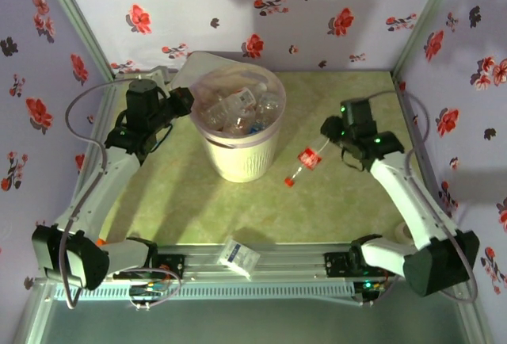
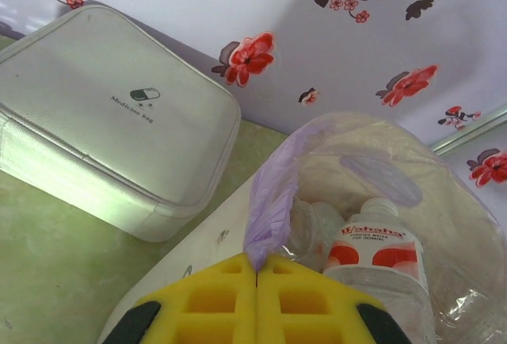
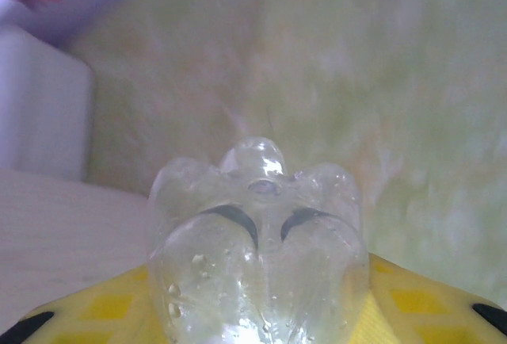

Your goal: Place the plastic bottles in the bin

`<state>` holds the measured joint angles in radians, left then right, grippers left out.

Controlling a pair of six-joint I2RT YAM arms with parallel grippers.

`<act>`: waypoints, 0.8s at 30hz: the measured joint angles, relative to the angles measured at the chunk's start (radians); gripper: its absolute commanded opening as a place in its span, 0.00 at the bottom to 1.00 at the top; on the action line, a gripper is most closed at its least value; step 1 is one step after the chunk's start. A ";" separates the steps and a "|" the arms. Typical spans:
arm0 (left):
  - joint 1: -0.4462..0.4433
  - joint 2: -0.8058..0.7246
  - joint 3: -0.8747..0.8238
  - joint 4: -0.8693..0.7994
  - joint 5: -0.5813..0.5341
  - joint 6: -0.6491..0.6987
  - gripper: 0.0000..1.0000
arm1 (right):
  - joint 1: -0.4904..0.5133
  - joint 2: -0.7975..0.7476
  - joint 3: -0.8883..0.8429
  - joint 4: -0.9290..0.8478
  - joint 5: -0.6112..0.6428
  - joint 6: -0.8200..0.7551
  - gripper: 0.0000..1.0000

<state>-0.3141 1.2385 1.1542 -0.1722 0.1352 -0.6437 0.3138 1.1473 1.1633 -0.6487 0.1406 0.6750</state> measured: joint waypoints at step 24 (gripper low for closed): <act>0.000 0.051 0.034 0.014 0.042 -0.003 0.00 | 0.335 0.238 0.632 0.315 -0.036 -0.443 0.30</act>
<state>-0.3141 1.2892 1.1881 -0.1585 0.1772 -0.6464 0.6487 1.3853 1.7954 -0.3340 0.1047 0.2325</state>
